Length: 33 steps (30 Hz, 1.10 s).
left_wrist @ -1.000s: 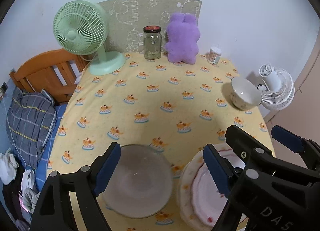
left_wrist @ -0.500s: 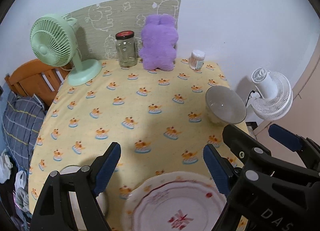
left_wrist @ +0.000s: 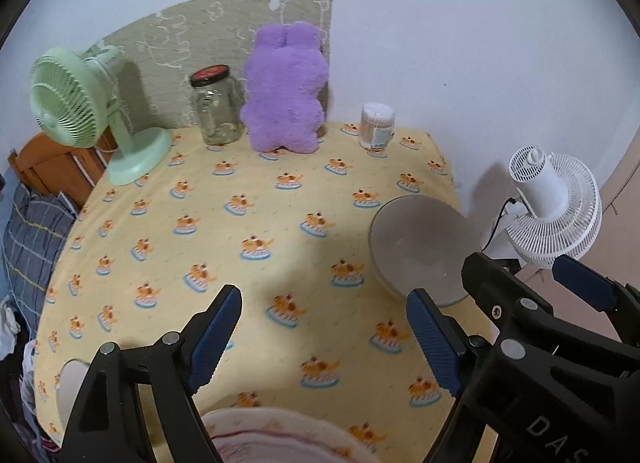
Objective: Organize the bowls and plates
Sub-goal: 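Move both tools to the cream bowl beside the white fan, then close both tools on the rim of the cream bowl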
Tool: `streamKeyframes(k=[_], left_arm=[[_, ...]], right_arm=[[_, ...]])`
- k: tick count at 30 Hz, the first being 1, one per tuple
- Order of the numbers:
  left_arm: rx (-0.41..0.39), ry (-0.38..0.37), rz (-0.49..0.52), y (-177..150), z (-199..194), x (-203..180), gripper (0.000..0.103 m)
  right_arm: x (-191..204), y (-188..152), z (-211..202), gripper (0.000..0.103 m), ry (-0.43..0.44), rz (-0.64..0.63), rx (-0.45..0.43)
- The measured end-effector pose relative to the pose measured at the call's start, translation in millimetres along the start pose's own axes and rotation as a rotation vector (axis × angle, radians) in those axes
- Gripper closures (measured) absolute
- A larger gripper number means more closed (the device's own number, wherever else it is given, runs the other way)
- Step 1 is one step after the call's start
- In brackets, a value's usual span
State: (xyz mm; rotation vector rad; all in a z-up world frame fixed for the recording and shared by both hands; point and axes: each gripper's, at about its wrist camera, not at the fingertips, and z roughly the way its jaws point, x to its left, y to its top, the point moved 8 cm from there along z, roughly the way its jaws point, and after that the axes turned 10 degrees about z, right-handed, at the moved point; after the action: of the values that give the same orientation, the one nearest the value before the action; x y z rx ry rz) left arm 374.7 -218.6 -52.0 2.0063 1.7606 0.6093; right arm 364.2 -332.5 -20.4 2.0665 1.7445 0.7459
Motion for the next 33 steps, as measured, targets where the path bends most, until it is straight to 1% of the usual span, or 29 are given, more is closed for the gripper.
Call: streamKeyframes(k=[2, 7, 9, 10, 12, 15, 19, 20, 21, 22, 23, 24, 25, 26, 27, 28, 31, 32, 33], left_arm=[[0.002, -0.001, 0.004, 7, 8, -6, 0.017], [0.004, 0.019, 0.035, 22, 30, -20, 0.017], [-0.005, 0.021, 0.047, 26, 38, -25, 0.018], [-0.010, 0.016, 0.057, 28, 42, -30, 0.018], [0.007, -0.002, 0.065, 29, 53, -37, 0.018], [0.021, -0.012, 0.074, 30, 68, -44, 0.021], [0.048, -0.010, 0.080, 29, 85, -47, 0.033], [0.053, -0.010, 0.075, 28, 89, -47, 0.038], [0.058, -0.010, 0.067, 28, 93, -46, 0.041], [0.062, -0.010, 0.059, 28, 96, -46, 0.046], [0.069, -0.006, 0.052, 28, 99, -45, 0.053], [0.076, -0.004, 0.050, 28, 103, -46, 0.056], [0.082, -0.001, 0.049, 28, 106, -46, 0.061], [0.090, 0.002, 0.049, 27, 110, -46, 0.065], [0.097, 0.001, 0.049, 26, 113, -47, 0.066], [0.105, 0.001, 0.048, 25, 116, -47, 0.070], [0.121, -0.003, 0.052, 23, 124, -48, 0.078], [0.123, -0.001, 0.056, 23, 126, -48, 0.079], [0.122, 0.001, 0.060, 22, 127, -48, 0.079]], right_arm=[[-8, 8, 9, 0.016, 0.006, 0.016, 0.001], [-27, 25, 29, 0.016, 0.007, 0.072, -0.035], [-32, 30, 37, 0.016, 0.006, 0.085, -0.039], [-35, 32, 42, 0.016, -0.003, 0.089, -0.038], [-41, 35, 52, 0.016, -0.023, 0.092, -0.031], [-45, 37, 66, 0.016, -0.037, 0.088, -0.015], [-53, 39, 81, 0.015, -0.124, 0.055, -0.005], [-55, 40, 84, 0.015, -0.134, 0.049, -0.004], [-55, 41, 89, 0.015, -0.129, 0.048, -0.005], [-56, 42, 92, 0.015, -0.121, 0.052, -0.002], [-58, 42, 95, 0.015, -0.115, 0.059, 0.002], [-58, 42, 100, 0.016, -0.099, 0.071, 0.010], [-59, 41, 103, 0.017, -0.089, 0.079, 0.016], [-59, 41, 105, 0.019, -0.086, 0.085, 0.017], [-59, 40, 109, 0.024, -0.086, 0.090, 0.019], [-59, 39, 111, 0.028, -0.086, 0.093, 0.023], [-59, 35, 123, 0.052, -0.073, 0.102, 0.061], [-60, 33, 126, 0.055, -0.072, 0.104, 0.072], [-59, 32, 128, 0.060, -0.069, 0.104, 0.079]])
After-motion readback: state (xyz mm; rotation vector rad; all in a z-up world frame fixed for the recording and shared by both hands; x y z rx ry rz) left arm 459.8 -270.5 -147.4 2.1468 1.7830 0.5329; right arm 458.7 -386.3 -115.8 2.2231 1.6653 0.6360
